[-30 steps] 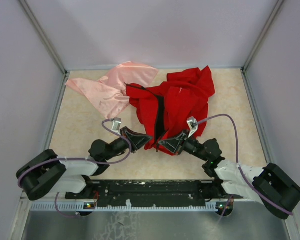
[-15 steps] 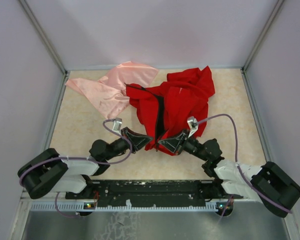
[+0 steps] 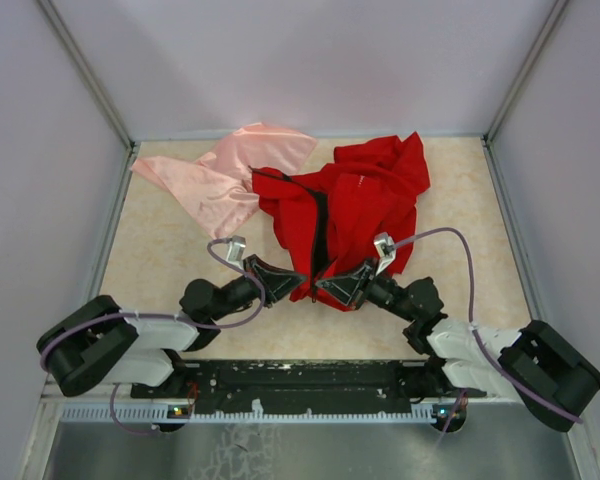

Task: Zip up the jacket

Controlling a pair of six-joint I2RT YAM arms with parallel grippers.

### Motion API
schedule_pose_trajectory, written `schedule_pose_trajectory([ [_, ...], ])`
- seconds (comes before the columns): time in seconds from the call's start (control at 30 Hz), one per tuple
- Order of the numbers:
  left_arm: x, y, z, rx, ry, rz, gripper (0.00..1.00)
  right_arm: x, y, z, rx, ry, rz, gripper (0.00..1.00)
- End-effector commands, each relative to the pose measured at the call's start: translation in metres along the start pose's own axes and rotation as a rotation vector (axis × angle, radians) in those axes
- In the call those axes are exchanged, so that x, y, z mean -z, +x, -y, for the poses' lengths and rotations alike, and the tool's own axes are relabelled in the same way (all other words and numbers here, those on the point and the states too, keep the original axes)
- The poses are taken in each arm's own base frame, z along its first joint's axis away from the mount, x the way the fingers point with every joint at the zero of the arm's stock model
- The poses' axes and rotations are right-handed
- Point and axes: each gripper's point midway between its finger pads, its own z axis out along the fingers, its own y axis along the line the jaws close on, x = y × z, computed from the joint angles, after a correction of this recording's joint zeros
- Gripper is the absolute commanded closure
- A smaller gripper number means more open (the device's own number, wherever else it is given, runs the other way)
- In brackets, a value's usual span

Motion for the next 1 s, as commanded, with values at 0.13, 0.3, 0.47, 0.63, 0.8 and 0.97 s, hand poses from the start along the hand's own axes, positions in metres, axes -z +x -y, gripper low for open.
schedule_pose_trajectory([
  [0.13, -0.003, -0.006, 0.009, -0.014, 0.041, 0.021, 1.00, -0.010, -0.037, -0.025, 0.048, -0.088, 0.120, 1.00],
  [0.3, -0.003, -0.006, 0.003, -0.045, -0.003, 0.022, 1.00, -0.011, -0.038, -0.019, 0.030, -0.048, 0.115, 1.00],
  [0.47, -0.006, -0.003, -0.001, -0.095, -0.059, -0.010, 1.00, -0.011, -0.039, -0.011, 0.013, 0.013, 0.110, 1.00],
  [0.63, -0.006, -0.003, 0.000, -0.133, -0.079, -0.009, 1.00, -0.011, -0.041, -0.010, 0.008, 0.029, 0.114, 1.00],
  [0.8, -0.010, 0.001, 0.000, -0.158, -0.094, -0.020, 1.00, -0.012, -0.043, -0.015, -0.001, 0.011, 0.113, 1.00],
  [0.97, -0.010, 0.000, -0.006, -0.210, -0.160, -0.022, 1.00, -0.010, -0.045, -0.015, -0.012, 0.026, 0.119, 1.00],
])
